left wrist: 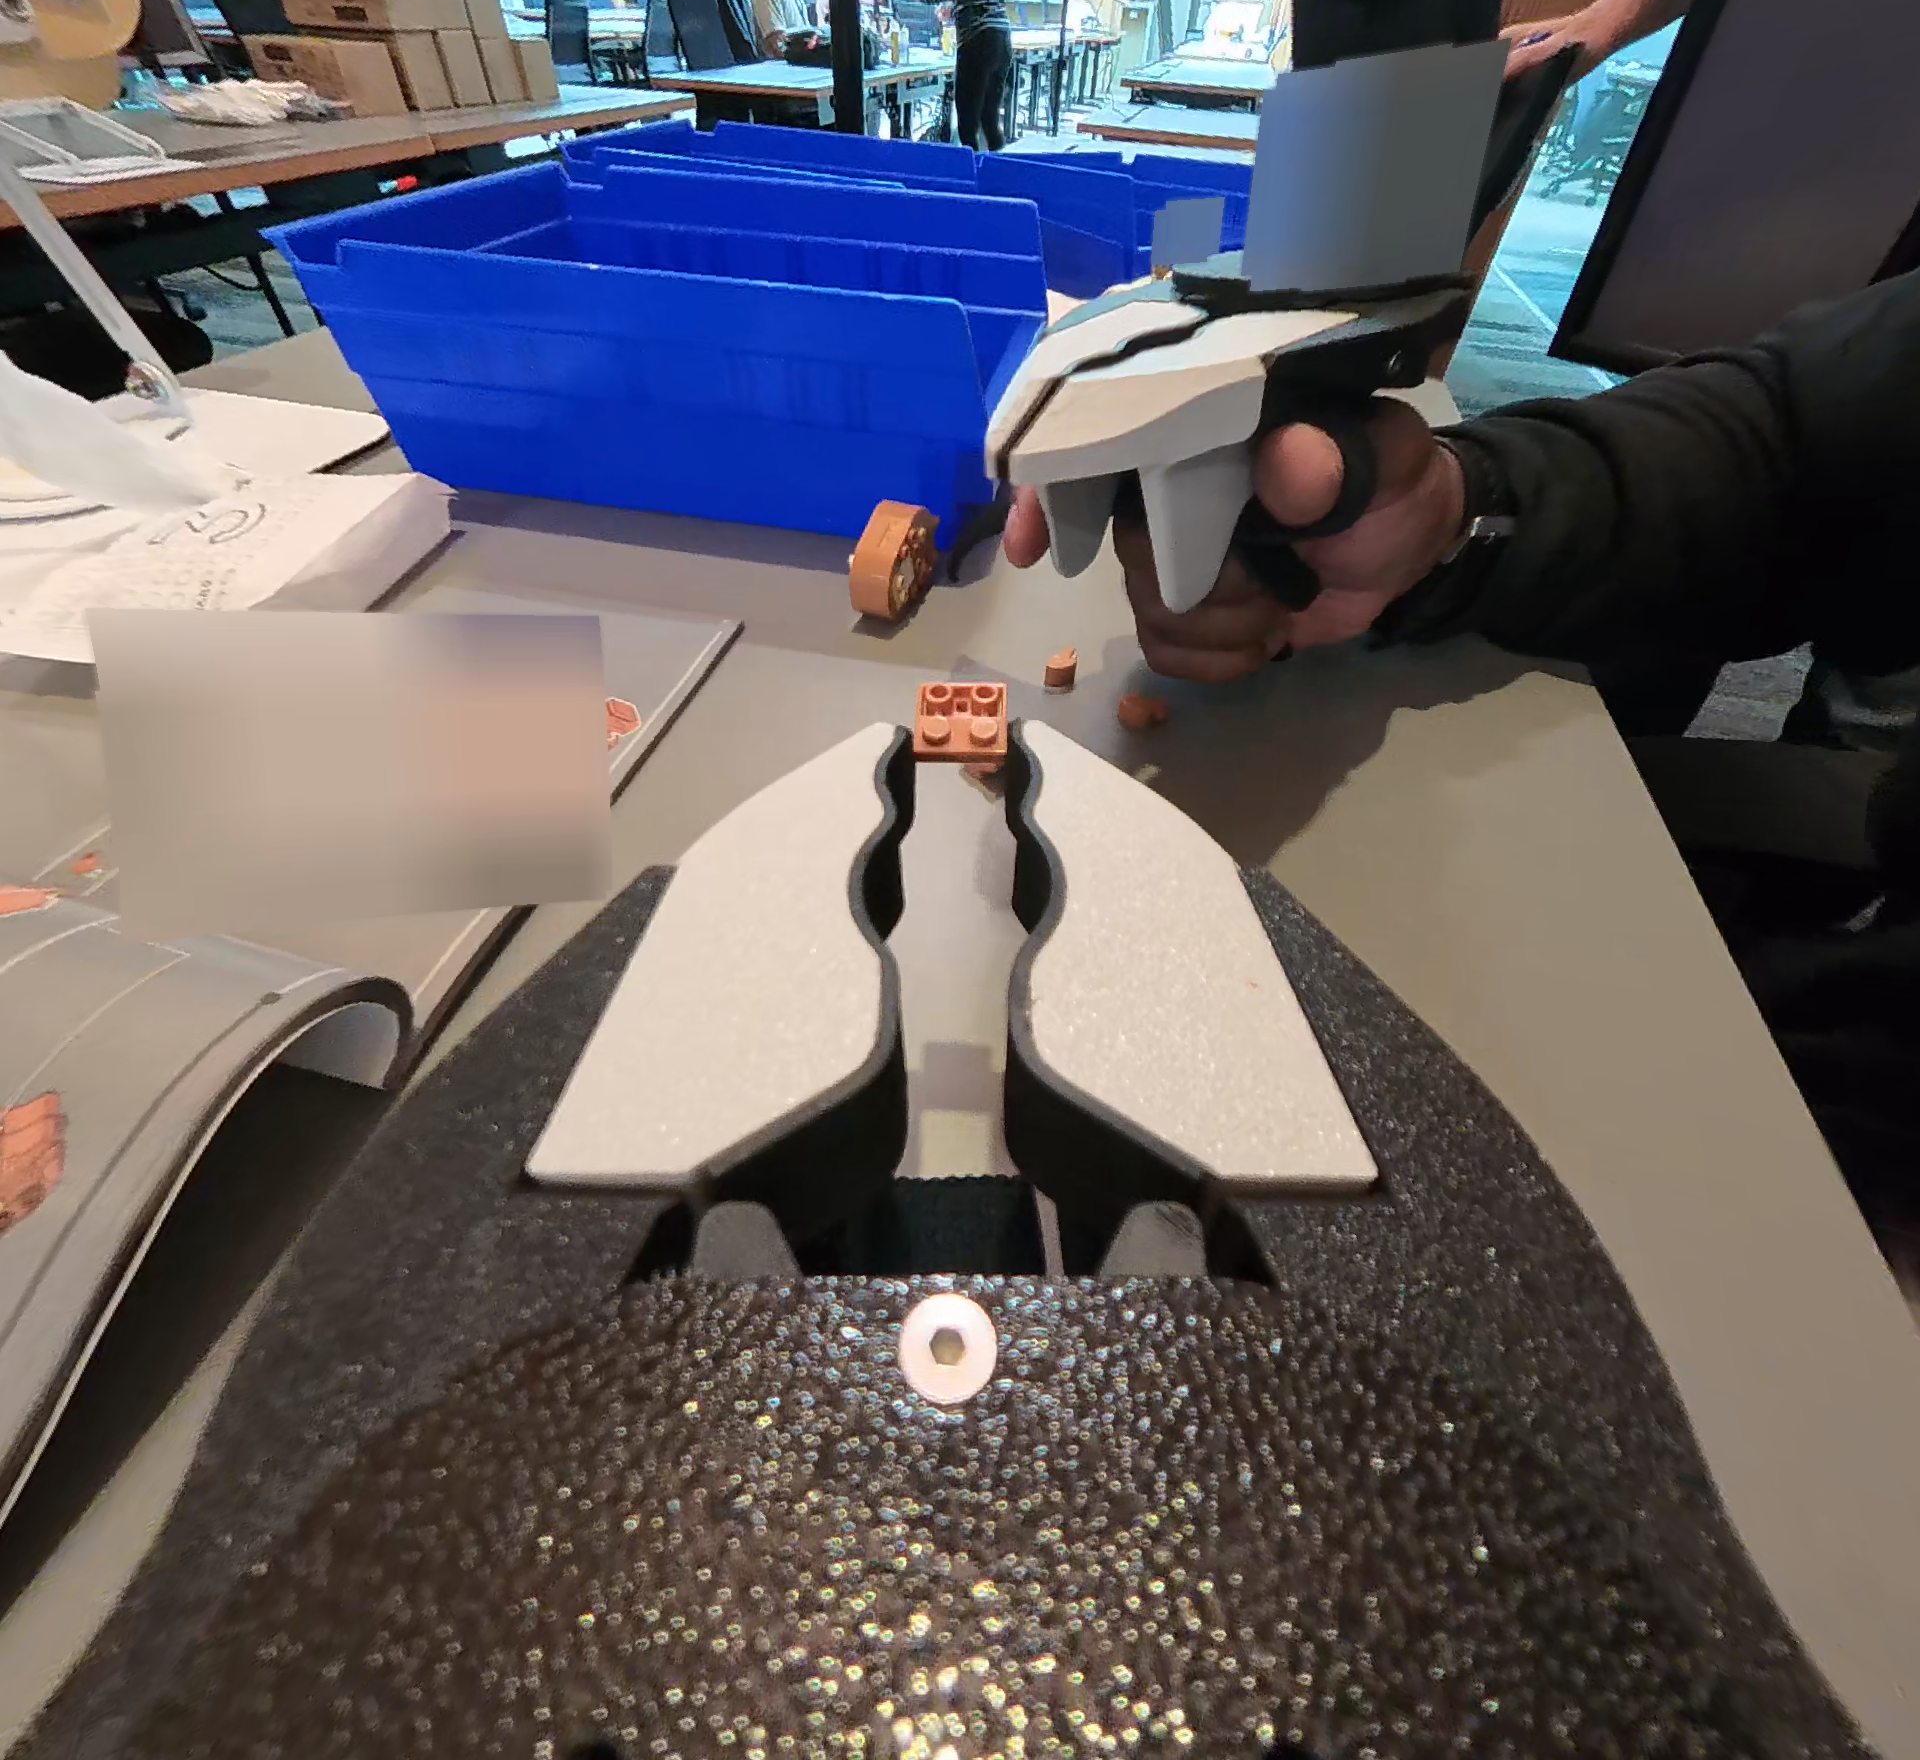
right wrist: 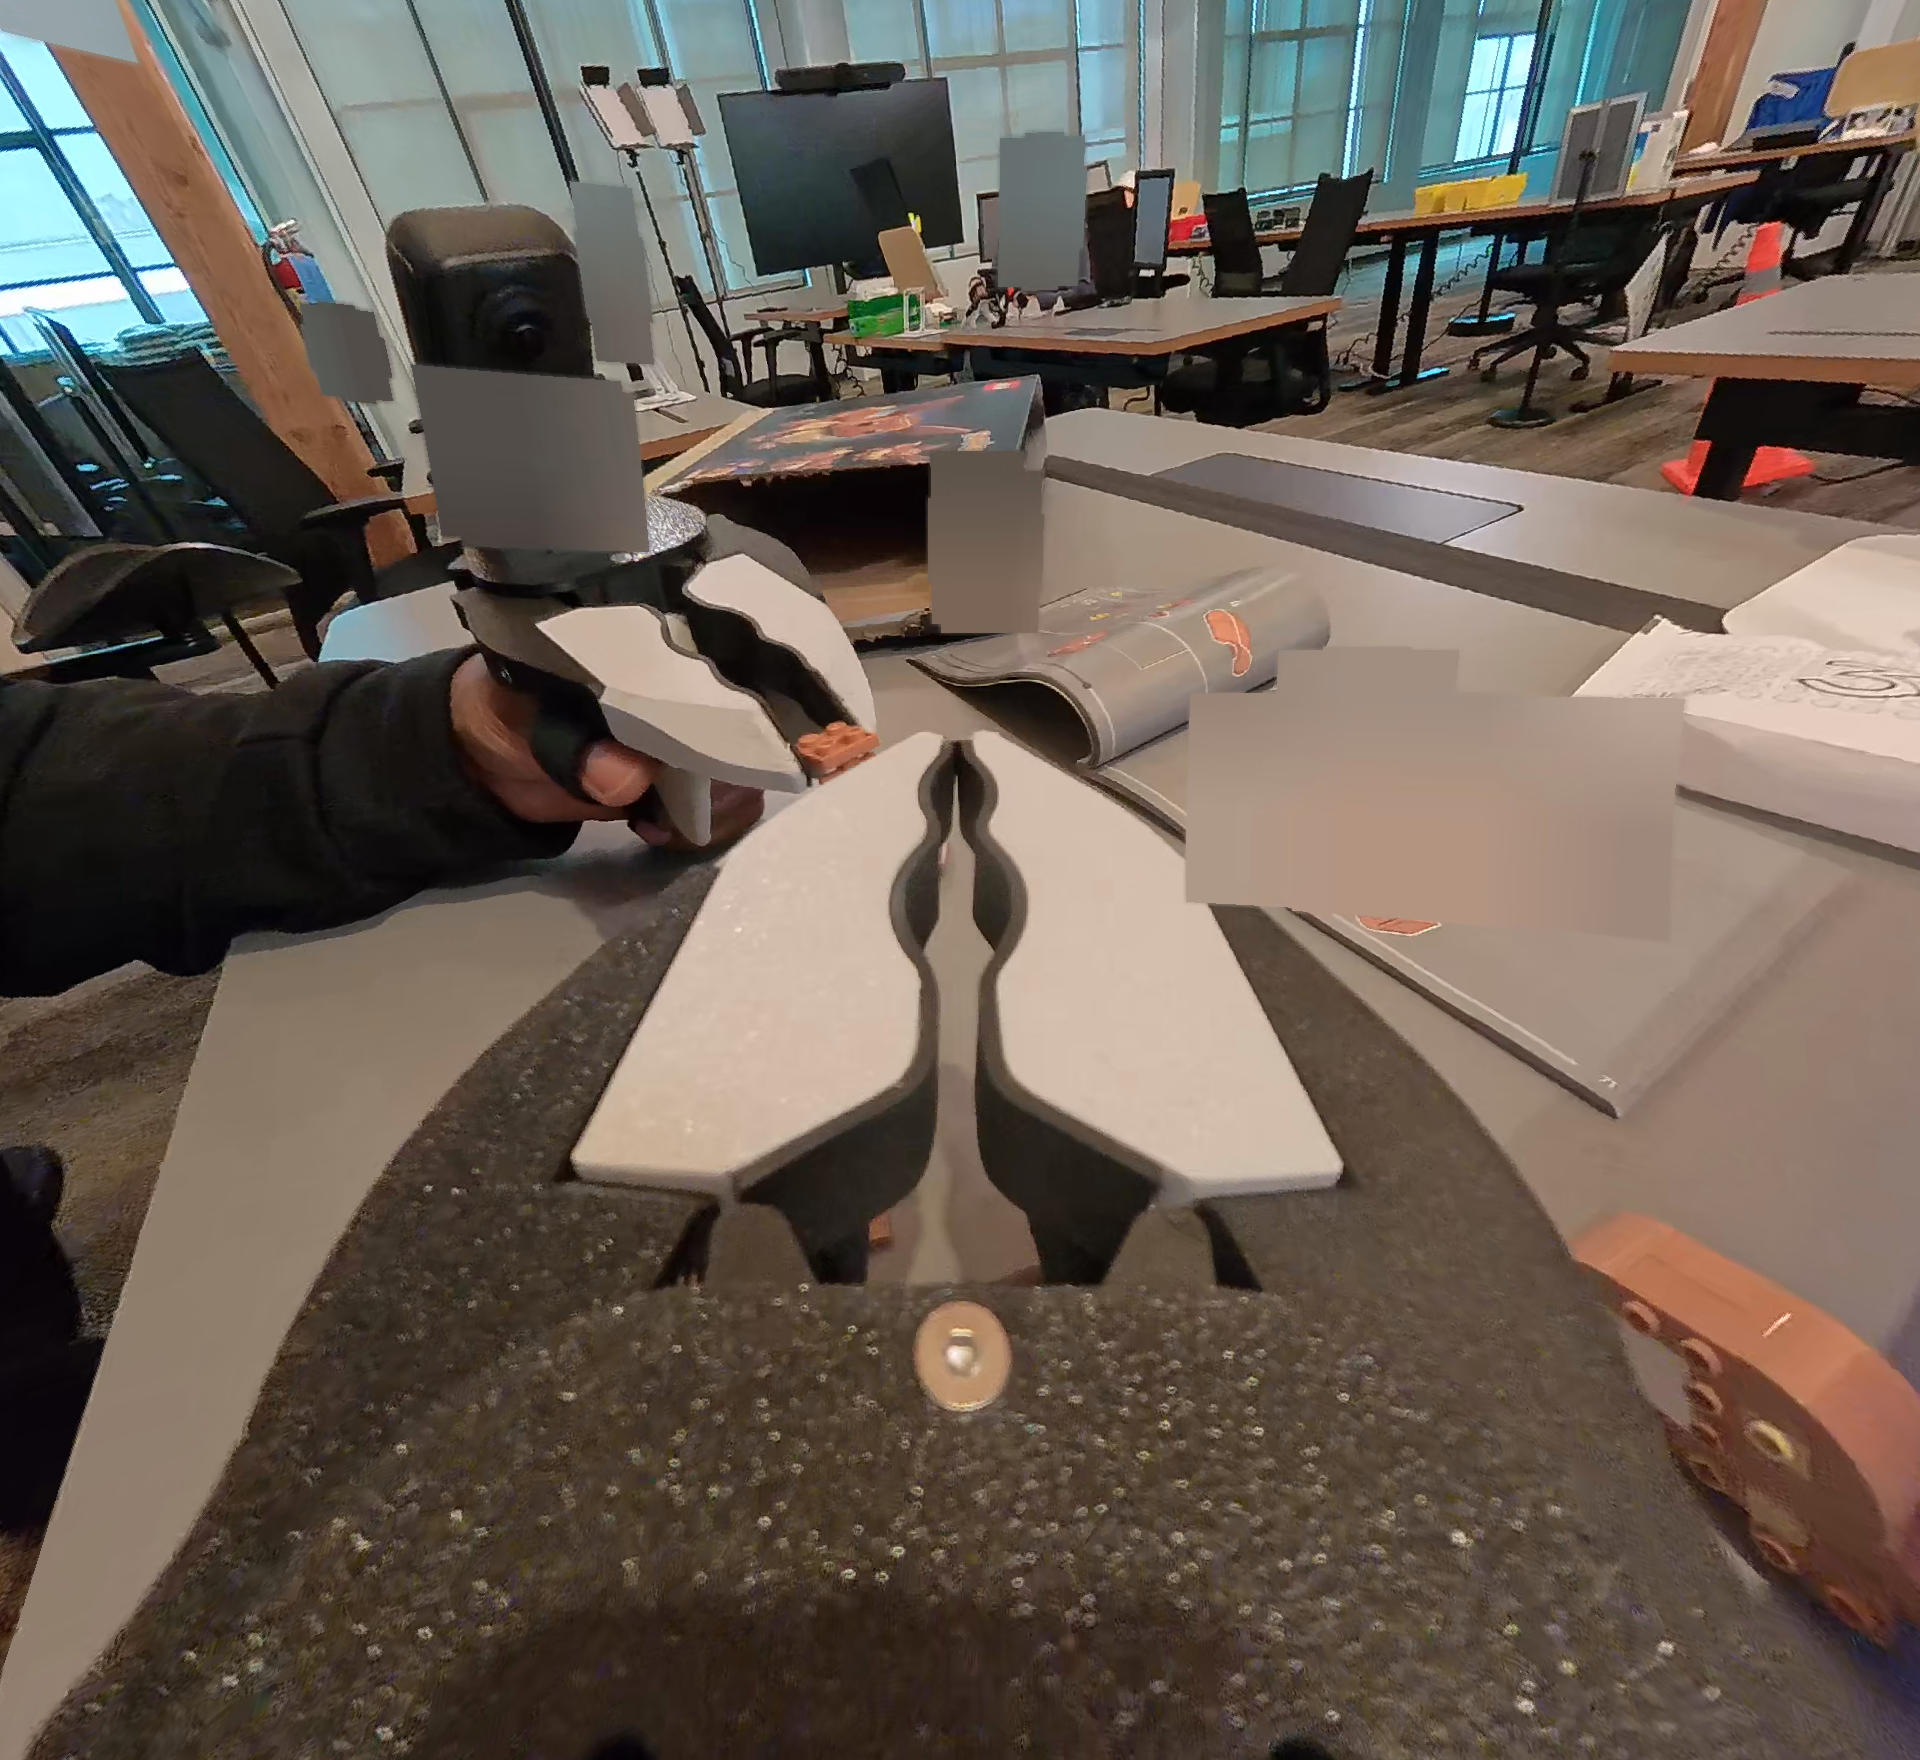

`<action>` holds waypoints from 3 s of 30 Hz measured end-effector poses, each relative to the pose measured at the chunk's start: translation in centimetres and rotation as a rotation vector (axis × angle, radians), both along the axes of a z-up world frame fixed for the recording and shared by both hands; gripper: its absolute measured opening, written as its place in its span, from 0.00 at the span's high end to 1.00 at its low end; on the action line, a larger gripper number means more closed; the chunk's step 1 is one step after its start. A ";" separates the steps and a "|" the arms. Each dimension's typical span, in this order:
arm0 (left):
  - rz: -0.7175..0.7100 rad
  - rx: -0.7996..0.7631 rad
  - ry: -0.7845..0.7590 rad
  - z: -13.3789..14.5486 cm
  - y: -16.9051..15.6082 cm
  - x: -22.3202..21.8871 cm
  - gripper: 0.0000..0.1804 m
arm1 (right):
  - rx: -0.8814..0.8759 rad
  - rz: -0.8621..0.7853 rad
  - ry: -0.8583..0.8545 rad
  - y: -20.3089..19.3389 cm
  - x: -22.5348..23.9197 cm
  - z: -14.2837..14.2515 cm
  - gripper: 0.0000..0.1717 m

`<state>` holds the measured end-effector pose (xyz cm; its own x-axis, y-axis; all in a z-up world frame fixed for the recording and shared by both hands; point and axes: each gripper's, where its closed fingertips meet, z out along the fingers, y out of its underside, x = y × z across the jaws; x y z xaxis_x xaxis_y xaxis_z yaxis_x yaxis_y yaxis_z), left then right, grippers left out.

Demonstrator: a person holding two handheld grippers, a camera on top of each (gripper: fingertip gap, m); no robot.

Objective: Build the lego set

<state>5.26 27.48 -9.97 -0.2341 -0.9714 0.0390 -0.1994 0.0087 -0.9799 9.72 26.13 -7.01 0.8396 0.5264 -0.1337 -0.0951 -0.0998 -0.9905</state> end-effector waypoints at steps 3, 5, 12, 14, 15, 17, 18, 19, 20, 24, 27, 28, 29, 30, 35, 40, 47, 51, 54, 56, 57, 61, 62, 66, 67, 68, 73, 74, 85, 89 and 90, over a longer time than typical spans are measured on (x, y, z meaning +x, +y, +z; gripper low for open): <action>-0.010 -0.002 -0.006 0.1 -0.1 0.3 0.91 | 0.003 -0.002 0.015 -0.1 0.1 0.3 1.00; 0.005 0.011 -0.004 0.0 0.0 0.4 0.91 | 0.005 -0.006 0.003 -0.1 0.0 0.2 1.00; -0.020 0.070 0.017 -0.4 -1.2 0.5 0.91 | 0.014 -0.024 -0.044 -0.1 -0.1 0.0 0.99; -0.041 0.040 0.006 -0.2 -1.6 0.6 0.91 | 0.021 -0.028 -0.056 -0.3 0.2 0.2 0.98; -0.058 0.027 0.008 -0.2 -1.9 0.6 0.91 | 0.026 -0.034 -0.059 -0.4 0.4 0.4 0.97; -0.073 0.036 0.010 -0.2 -2.2 0.5 0.91 | 0.017 0.004 -0.062 -0.8 0.3 0.3 0.96; -0.081 0.040 0.011 -0.3 -2.4 0.5 0.91 | 0.009 0.015 -0.064 -0.9 0.3 0.1 0.94; -0.089 0.038 0.012 -0.3 -2.6 0.5 0.91 | 0.006 0.020 -0.064 -1.0 0.4 0.1 0.93; -0.095 0.033 0.013 -0.3 -2.7 0.4 0.91 | 0.006 0.024 -0.060 -1.0 0.5 0.1 0.93; -0.130 0.014 0.020 -0.3 -3.2 0.3 0.91 | -0.035 0.107 -0.030 -1.4 -0.1 -0.1 0.89; -0.149 0.005 0.031 -0.4 -3.5 0.3 0.91 | -0.064 0.151 -0.059 -1.8 -0.5 -0.6 0.88; -0.154 0.003 0.034 -0.4 -3.6 0.3 0.91 | -0.073 0.164 -0.064 -1.9 -0.6 -0.7 0.87; -0.158 0.001 0.036 -0.4 -3.6 0.3 0.91 | -0.083 0.182 -0.061 -2.0 -0.6 -0.8 0.87; -0.162 0.000 0.037 -0.4 -3.6 0.3 0.91 | -0.095 0.201 -0.056 -2.2 -0.6 -0.9 0.87; -0.181 0.020 0.058 -0.8 -4.0 0.4 0.91 | -0.162 0.279 -0.051 -2.6 -1.2 -2.0 0.85; -0.203 0.029 0.065 -0.9 -4.7 0.4 0.91 | -0.193 0.356 -0.109 -3.4 -3.1 -3.2 0.84; -0.238 0.033 0.085 -1.2 -5.2 0.4 0.91 | -0.202 0.411 -0.140 -3.9 -4.3 -3.9 0.88; -0.268 0.033 0.102 -1.4 -5.7 0.4 0.91 | -0.208 0.414 -0.151 -4.0 -4.5 -4.2 0.90; -0.270 0.033 0.106 -1.5 -5.7 0.4 0.91 | -0.205 0.409 -0.154 -4.0 -4.5 -4.2 0.90; -0.270 0.029 0.107 -1.5 -5.7 0.3 0.91 | -0.202 0.407 -0.157 -3.9 -4.6 -4.2 0.90; -0.270 0.028 0.110 -1.5 -5.7 0.3 0.91 | -0.203 0.408 -0.158 -3.9 -4.6 -4.3 0.90; -0.263 0.034 0.114 -1.6 -5.6 0.2 0.91 | -0.204 0.397 -0.154 -3.8 -4.6 -4.3 0.90; -0.255 0.032 0.113 -1.6 -5.5 0.2 0.91 | -0.203 0.383 -0.153 -3.7 -4.5 -4.2 0.90; -0.224 0.018 0.098 -1.3 -5.0 0.3 0.91 | -0.187 0.223 -0.074 -3.0 -3.5 -2.5 0.88; -0.217 0.022 0.098 -1.3 -4.9 0.2 0.91 | -0.158 0.166 -0.038 -3.1 -3.0 -1.6 0.88; -0.210 0.028 0.098 -1.3 -4.8 0.1 0.91 | -0.122 0.094 -0.014 -3.2 -2.4 -0.8 0.89; -0.184 0.011 0.102 -1.3 -4.2 0.3 0.91 | -0.004 -0.298 -0.004 -4.3 1.7 0.7 0.97; -0.180 0.011 0.105 -1.4 -4.1 0.3 0.91 | -0.005 -0.351 0.007 -4.4 2.2 0.3 1.00; -0.162 0.017 0.116 -1.6 -3.9 0.4 0.91 | -0.065 -0.625 0.085 -5.0 6.8 -1.5 1.00; -0.161 0.020 0.117 -1.6 -3.9 0.4 0.91 | -0.030 -0.690 0.084 -5.5 7.7 -1.0 1.00; -0.162 0.020 0.118 -1.6 -3.9 0.4 0.91 | -0.033 -0.701 0.088 -5.5 7.9 -1.0 1.00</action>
